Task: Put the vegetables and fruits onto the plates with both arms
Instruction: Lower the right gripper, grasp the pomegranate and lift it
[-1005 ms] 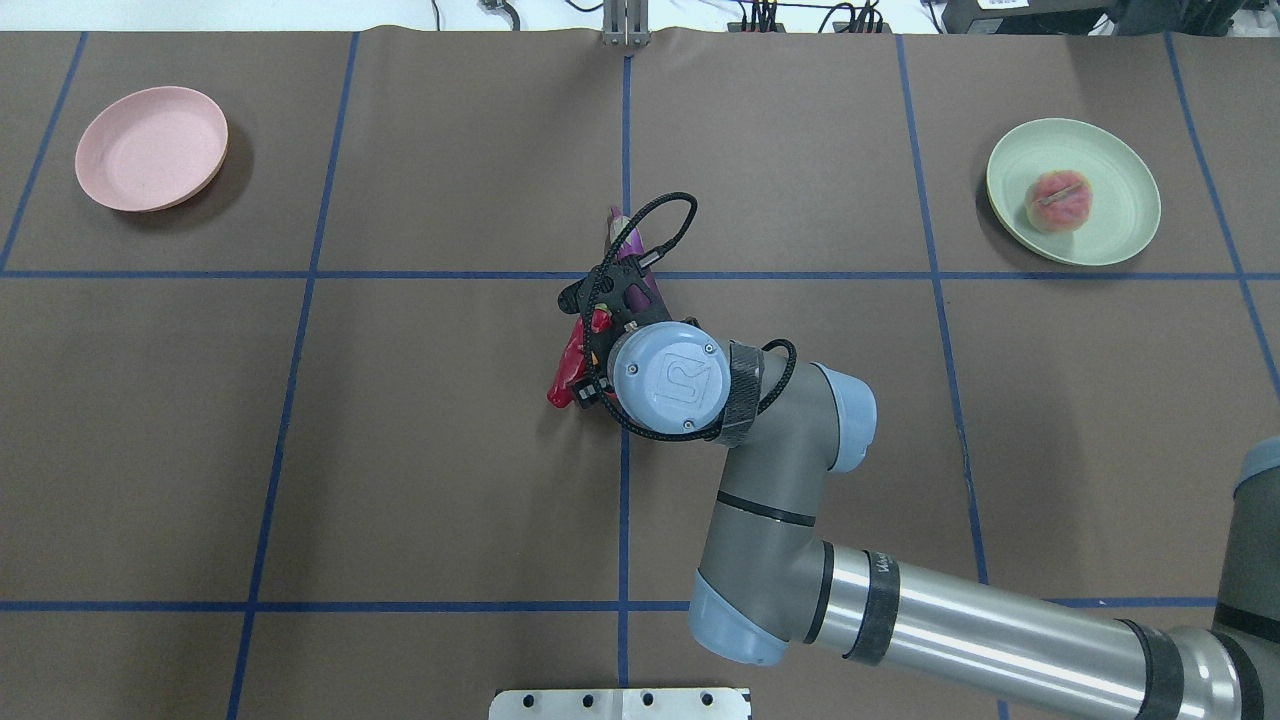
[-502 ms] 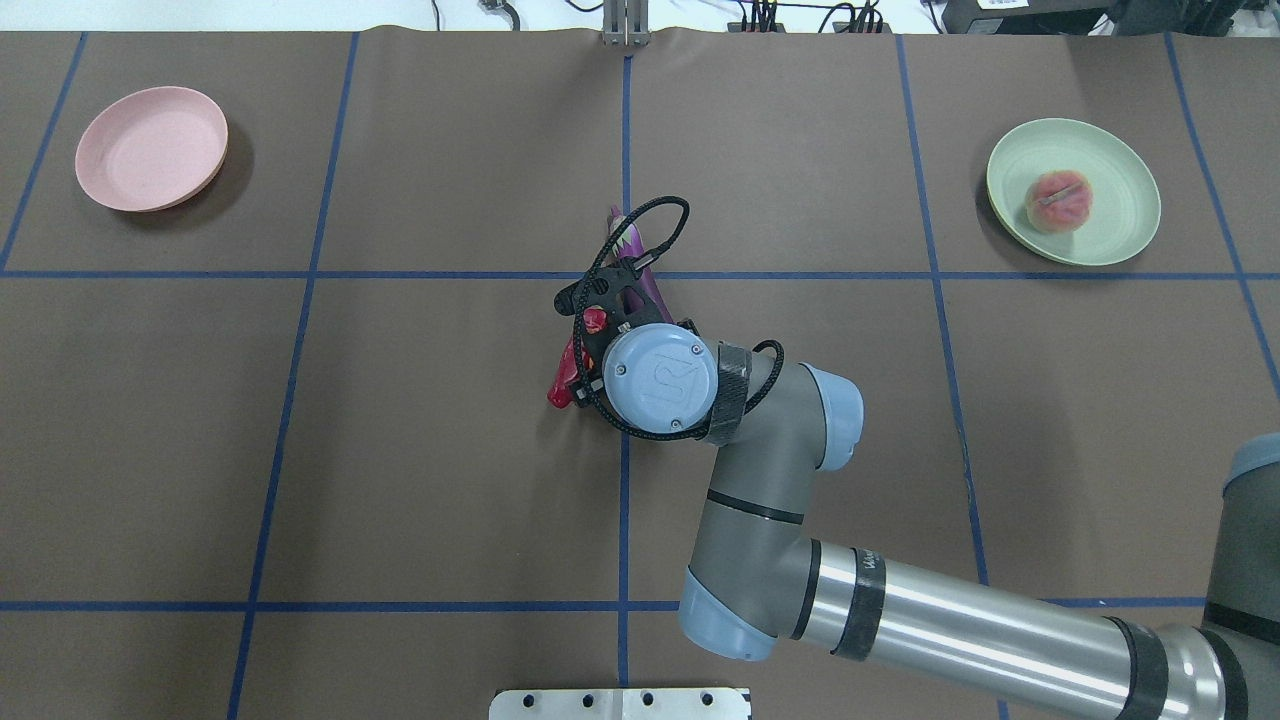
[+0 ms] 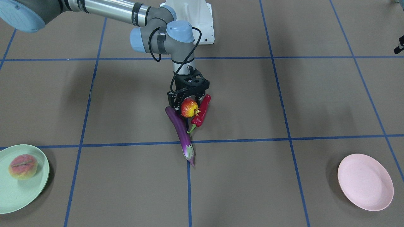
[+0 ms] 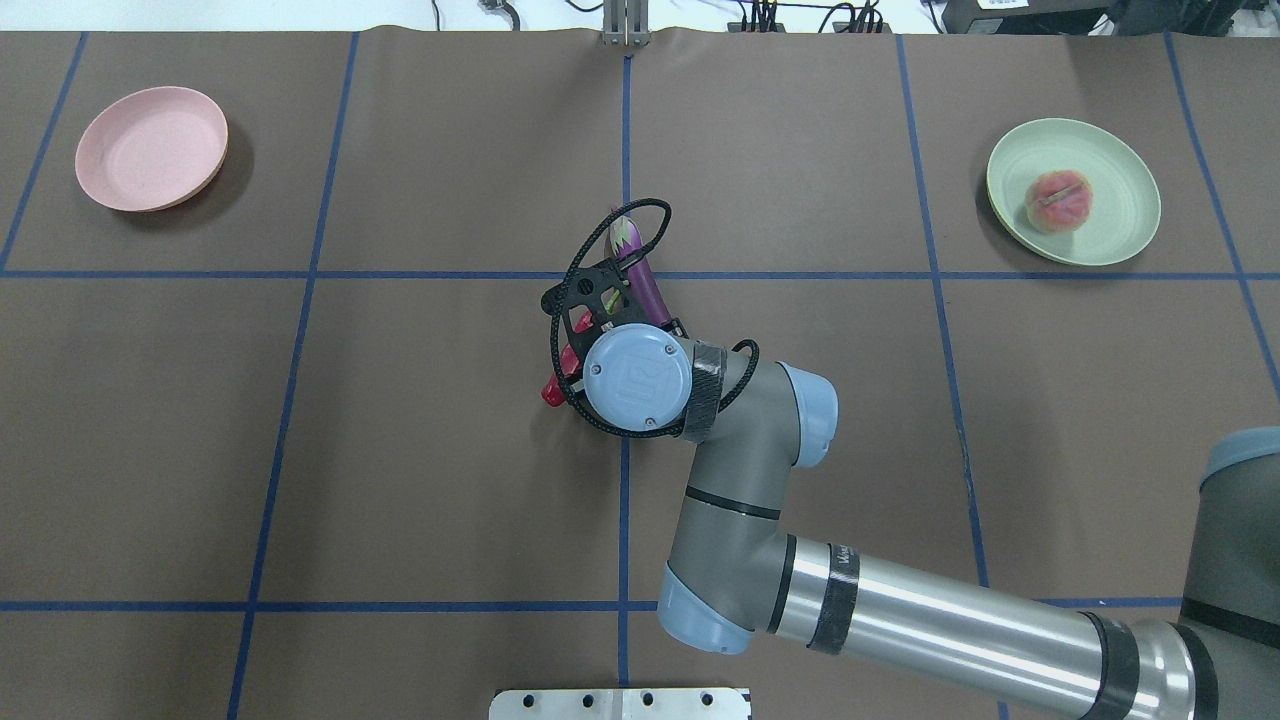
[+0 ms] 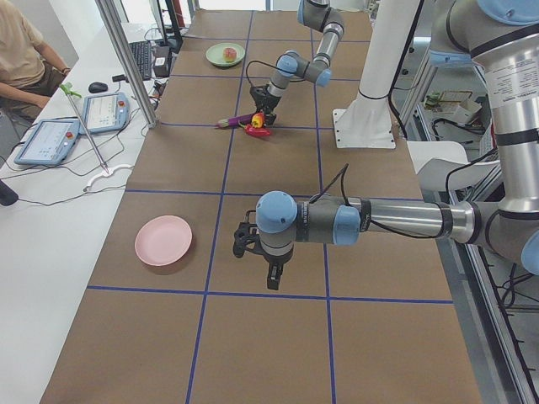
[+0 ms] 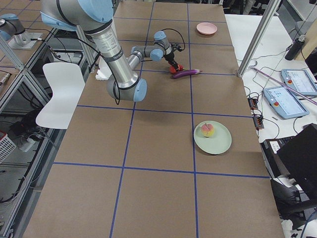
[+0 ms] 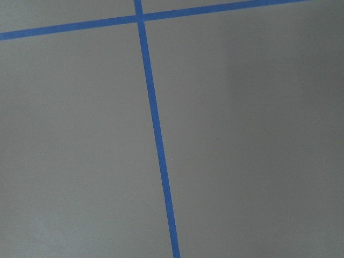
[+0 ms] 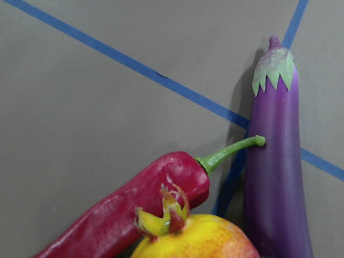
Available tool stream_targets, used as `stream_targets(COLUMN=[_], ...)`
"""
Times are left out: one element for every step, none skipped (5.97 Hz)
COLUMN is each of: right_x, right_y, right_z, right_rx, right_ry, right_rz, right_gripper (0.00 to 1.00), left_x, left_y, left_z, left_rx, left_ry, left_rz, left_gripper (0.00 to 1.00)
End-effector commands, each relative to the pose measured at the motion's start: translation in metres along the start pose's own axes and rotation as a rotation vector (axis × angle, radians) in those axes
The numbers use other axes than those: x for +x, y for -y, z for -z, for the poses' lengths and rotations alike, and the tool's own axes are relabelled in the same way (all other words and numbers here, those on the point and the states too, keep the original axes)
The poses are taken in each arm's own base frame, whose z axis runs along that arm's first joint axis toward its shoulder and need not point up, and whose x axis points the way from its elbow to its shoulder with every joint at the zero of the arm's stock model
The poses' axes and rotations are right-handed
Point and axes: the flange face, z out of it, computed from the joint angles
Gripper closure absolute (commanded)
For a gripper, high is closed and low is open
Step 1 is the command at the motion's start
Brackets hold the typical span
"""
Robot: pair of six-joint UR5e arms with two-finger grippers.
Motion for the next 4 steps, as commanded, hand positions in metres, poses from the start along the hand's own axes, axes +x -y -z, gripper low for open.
stream_targets(right_x=[0.001, 0.01, 0.035, 0.08], right_y=[0.006, 0.023, 0.045, 0.057], right_z=[0.012, 0.035, 0.055, 0.049], right_rx=[0.018, 0.042, 0.047, 0.033], right_ry=[0.022, 0.058, 0.095, 0.071], right_rz=[-0.015, -0.038, -0.103, -0.224], right_gripper=[1.0, 1.0, 1.0, 1.0], left_x=[-0.001, -0.001, 0.0, 0.001], left_y=[0.0, 0.0, 0.0, 0.0], left_z=[-0.001, -0.001, 0.0, 0.0], left_rx=[-0.002, -0.002, -0.001, -0.001], left_ry=[0.0, 0.0, 0.0, 0.0], left_rz=[0.002, 0.002, -0.001, -0.001], left_gripper=[0.0, 0.0, 0.0, 0.0])
